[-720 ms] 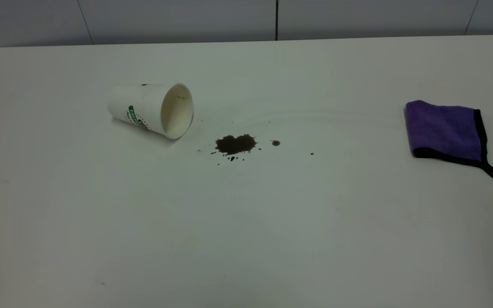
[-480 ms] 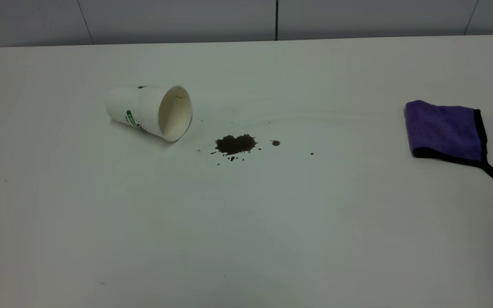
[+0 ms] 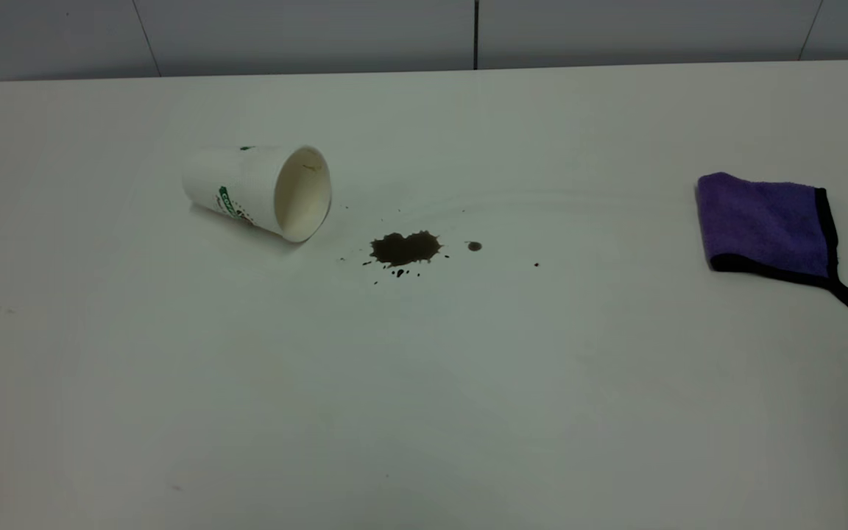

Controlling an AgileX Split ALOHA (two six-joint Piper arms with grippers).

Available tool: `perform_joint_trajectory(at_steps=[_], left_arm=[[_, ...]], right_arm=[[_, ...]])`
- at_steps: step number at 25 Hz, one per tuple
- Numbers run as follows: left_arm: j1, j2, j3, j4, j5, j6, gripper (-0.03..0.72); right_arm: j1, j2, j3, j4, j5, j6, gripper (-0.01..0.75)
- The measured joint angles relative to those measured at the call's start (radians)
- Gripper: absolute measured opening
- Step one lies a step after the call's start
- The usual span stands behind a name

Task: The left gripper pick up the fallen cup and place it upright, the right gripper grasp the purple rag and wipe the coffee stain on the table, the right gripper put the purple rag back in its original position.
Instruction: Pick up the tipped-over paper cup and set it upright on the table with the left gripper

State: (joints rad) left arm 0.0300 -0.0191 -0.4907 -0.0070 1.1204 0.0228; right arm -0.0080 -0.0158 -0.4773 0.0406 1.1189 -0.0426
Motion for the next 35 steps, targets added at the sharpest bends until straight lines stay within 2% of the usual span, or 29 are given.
perform_joint_trajectory(at_steps=[19,23,30,33,35], left_arm=[[0.0,0.0,-0.004,0.0,-0.009,0.0,0.273],[0.0,0.094,-0.05,0.001,-0.09,0.0,0.276],[0.0,0.587,-0.165,0.082,-0.263,0.0,0.292],[0.0,0.77,-0.218,0.083,-0.362,0.015,0.369],[-0.003,0.862,-0.245,0.078,-0.428,0.045,0.467]], right_arm=[[0.0,0.0,0.0,0.0,0.0,0.0,0.24],[0.0,0.0,0.0,0.0,0.0,0.0,0.24],[0.0,0.0,0.0,0.0,0.0,0.0,0.24],[0.0,0.0,0.0,0.0,0.0,0.0,0.24],[0.0,0.0,0.0,0.0,0.0,0.0,0.24]])
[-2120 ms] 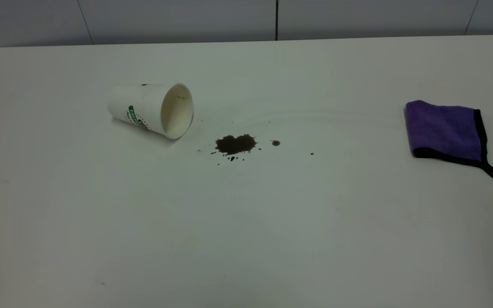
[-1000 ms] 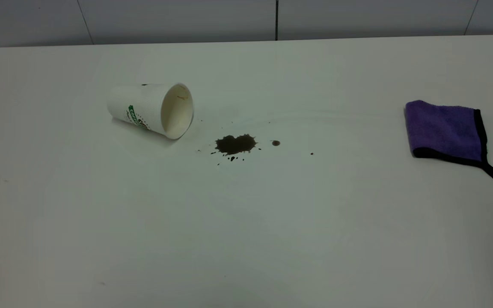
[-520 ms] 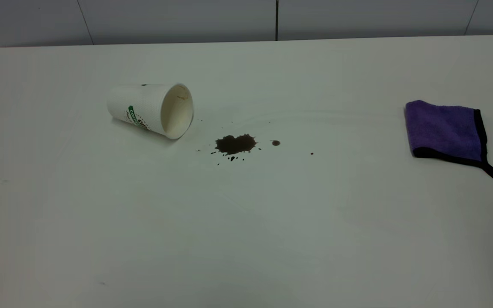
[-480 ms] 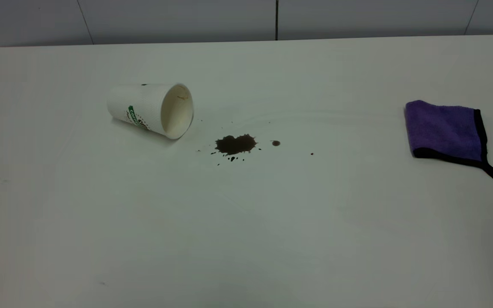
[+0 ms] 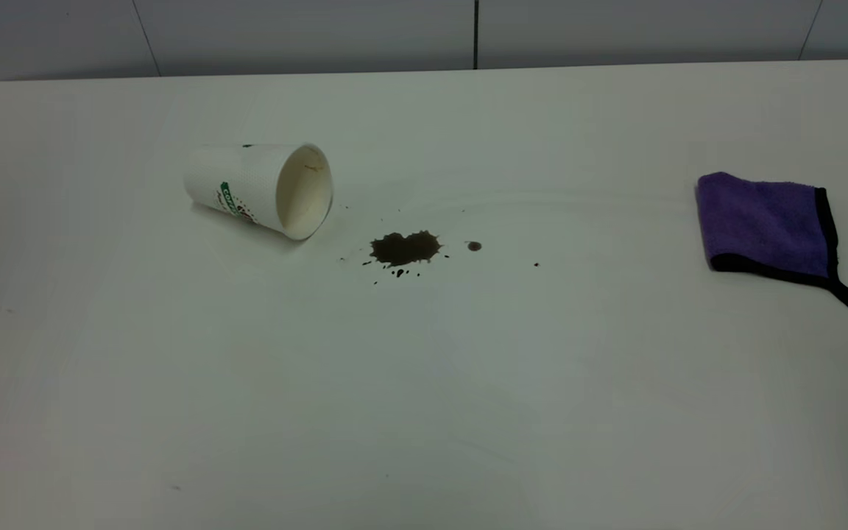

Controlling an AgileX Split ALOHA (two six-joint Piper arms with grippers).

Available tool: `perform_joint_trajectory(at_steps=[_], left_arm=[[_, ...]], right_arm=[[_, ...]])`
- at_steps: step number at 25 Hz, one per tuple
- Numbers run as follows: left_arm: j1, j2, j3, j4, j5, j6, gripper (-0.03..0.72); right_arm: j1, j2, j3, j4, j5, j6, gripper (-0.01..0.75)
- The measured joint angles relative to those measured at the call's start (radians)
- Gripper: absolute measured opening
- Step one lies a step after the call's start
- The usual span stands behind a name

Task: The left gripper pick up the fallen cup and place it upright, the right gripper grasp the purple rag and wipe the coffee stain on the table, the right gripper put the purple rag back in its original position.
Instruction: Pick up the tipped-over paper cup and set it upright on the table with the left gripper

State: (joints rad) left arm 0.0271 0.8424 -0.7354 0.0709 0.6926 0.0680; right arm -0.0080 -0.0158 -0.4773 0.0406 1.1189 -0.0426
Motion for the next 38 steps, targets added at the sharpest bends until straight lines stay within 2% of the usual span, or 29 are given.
perform_joint_trajectory(at_steps=[4,6,10,16,20,23,31,38], left_arm=[[-0.071,0.162,-0.036,0.006,-0.098,0.023,0.677],[-0.132,0.245,-0.055,0.033,-0.131,-0.015,0.712],[-0.273,0.45,-0.098,0.192,-0.162,-0.207,0.703],[-0.497,0.765,-0.213,0.581,-0.167,-0.627,0.683],[-0.621,0.985,-0.322,0.798,-0.129,-0.856,0.676],[-0.69,1.145,-0.434,0.899,-0.081,-0.935,0.675],[-0.715,1.471,-0.708,0.95,-0.024,-0.952,0.669],[-0.684,1.652,-0.876,1.02,-0.022,-0.949,0.662]], right_arm=[[0.0,0.0,0.0,0.0,0.0,0.0,0.24],[0.0,0.0,0.0,0.0,0.0,0.0,0.24],[0.0,0.0,0.0,0.0,0.0,0.0,0.24],[0.0,0.0,0.0,0.0,0.0,0.0,0.24],[0.0,0.0,0.0,0.0,0.0,0.0,0.24],[0.0,0.0,0.0,0.0,0.0,0.0,0.24],[0.0,0.0,0.0,0.0,0.0,0.0,0.24],[0.0,0.0,0.0,0.0,0.0,0.0,0.24]])
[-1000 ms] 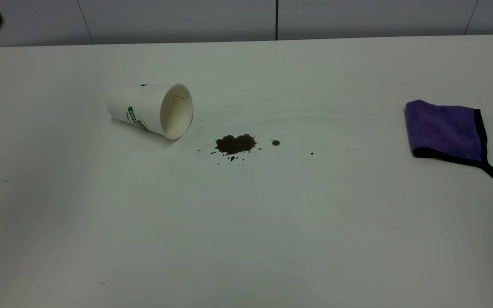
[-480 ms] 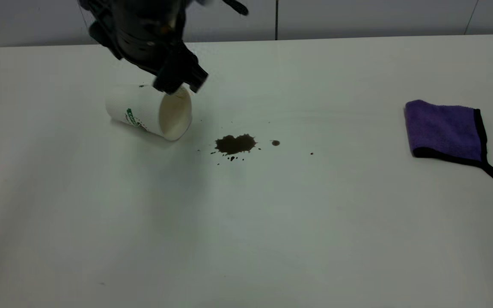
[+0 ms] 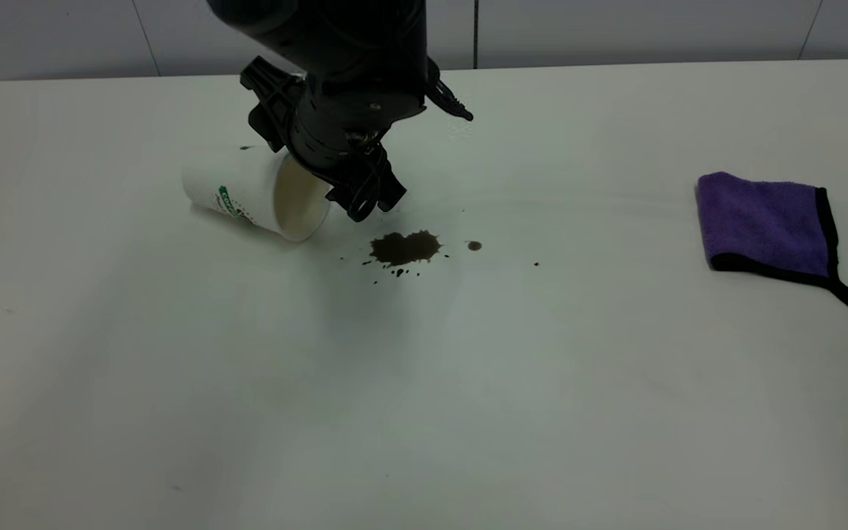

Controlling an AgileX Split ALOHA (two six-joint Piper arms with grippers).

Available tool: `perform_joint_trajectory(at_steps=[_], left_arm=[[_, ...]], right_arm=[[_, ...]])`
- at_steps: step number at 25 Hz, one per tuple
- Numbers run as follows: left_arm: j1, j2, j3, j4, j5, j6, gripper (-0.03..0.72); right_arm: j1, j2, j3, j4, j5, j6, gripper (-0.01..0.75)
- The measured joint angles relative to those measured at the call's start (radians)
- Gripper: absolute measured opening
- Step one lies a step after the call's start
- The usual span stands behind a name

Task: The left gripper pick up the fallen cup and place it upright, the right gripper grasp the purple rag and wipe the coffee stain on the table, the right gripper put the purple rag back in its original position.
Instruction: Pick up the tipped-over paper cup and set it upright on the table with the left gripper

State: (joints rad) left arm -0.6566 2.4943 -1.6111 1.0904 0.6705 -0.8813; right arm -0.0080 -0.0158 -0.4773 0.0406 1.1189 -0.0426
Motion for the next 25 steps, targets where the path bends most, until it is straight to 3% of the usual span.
perform_joint_trajectory(at_steps=[5,8,11,13,15,20,25], left_arm=[[0.046,0.039,-0.033,0.034,0.006,0.0,0.655],[0.086,0.044,-0.037,0.034,0.009,0.016,0.593],[0.113,0.046,-0.039,0.03,0.042,0.047,0.406],[0.112,0.025,-0.039,0.027,0.084,0.076,0.204],[0.111,-0.031,-0.046,-0.009,0.103,0.138,0.067],[0.139,-0.203,-0.123,-0.307,0.117,0.396,0.01],[0.268,-0.272,-0.187,-0.734,0.143,0.707,0.009]], right_arm=[[0.0,0.0,0.0,0.0,0.0,0.0,0.24],[0.0,0.0,0.0,0.0,0.0,0.0,0.24],[0.0,0.0,0.0,0.0,0.0,0.0,0.24],[0.0,0.0,0.0,0.0,0.0,0.0,0.24],[0.0,0.0,0.0,0.0,0.0,0.0,0.24],[0.0,0.0,0.0,0.0,0.0,0.0,0.24],[0.0,0.0,0.0,0.0,0.0,0.0,0.24]])
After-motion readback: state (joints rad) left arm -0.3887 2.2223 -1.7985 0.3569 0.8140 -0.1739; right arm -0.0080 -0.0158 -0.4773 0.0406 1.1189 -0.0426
